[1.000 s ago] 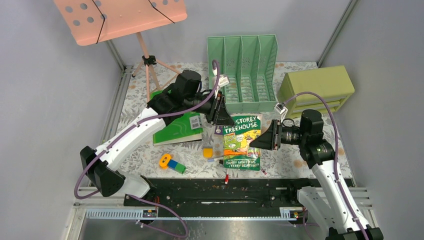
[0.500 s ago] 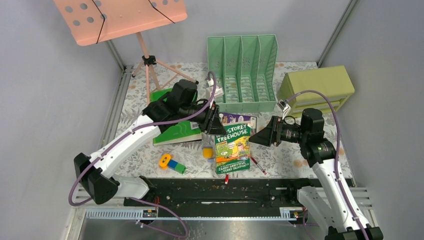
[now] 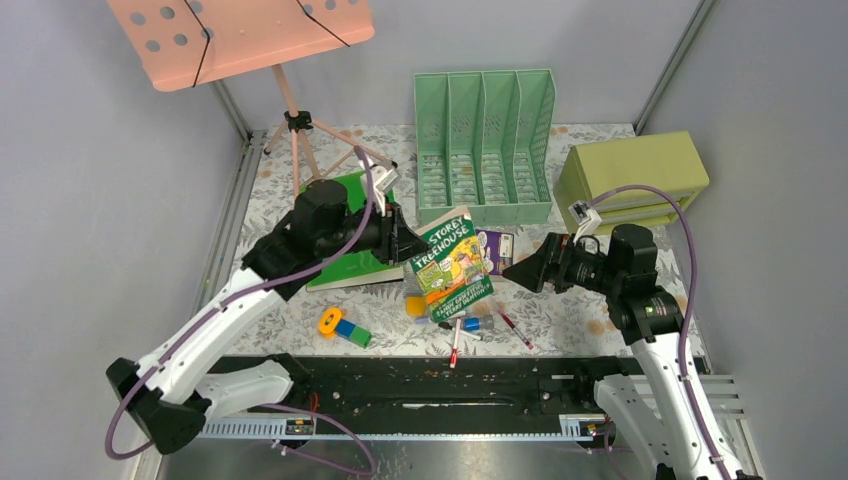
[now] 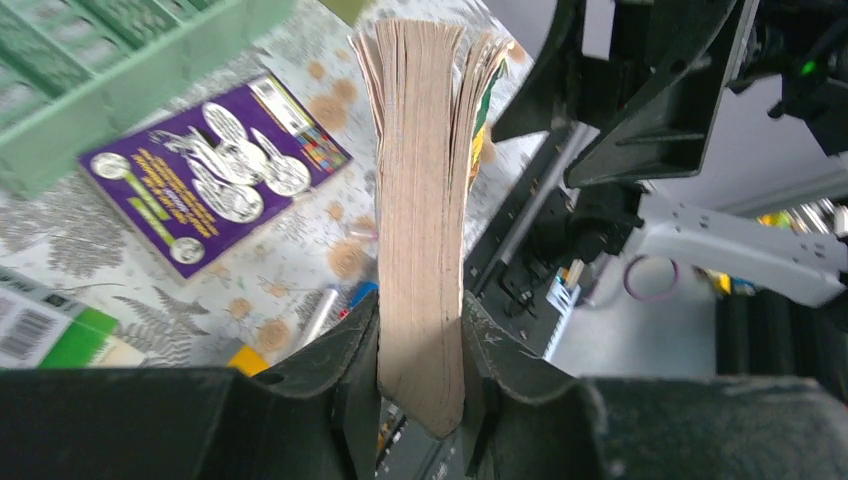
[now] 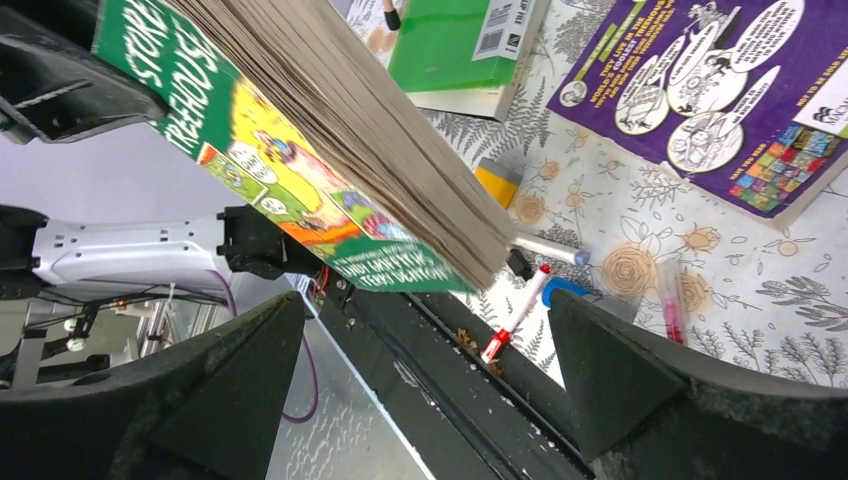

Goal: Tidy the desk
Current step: Place the book in the storage box.

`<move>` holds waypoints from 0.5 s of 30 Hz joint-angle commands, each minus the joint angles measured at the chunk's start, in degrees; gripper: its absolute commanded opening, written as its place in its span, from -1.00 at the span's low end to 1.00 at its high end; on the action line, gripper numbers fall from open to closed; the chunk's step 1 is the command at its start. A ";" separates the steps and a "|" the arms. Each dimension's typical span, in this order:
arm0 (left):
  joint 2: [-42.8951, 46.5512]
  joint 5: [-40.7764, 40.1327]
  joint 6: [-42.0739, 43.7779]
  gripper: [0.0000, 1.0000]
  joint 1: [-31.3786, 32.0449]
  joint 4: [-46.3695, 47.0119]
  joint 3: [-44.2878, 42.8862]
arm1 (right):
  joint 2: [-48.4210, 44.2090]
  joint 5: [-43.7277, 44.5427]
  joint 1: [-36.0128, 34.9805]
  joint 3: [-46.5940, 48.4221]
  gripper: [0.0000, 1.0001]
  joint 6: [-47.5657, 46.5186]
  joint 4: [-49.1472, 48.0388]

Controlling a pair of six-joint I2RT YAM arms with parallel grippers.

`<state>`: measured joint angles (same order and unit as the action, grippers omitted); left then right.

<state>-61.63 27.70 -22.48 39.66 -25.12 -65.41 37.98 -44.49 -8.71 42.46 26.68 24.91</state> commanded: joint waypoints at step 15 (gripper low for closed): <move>9.09 -23.72 0.91 -1.00 -0.36 10.68 4.56 | -0.57 9.61 0.14 0.83 0.99 -1.42 5.07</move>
<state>-52.27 7.27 -22.90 39.51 -22.22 -58.46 38.26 -36.88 -8.71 42.52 25.65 28.47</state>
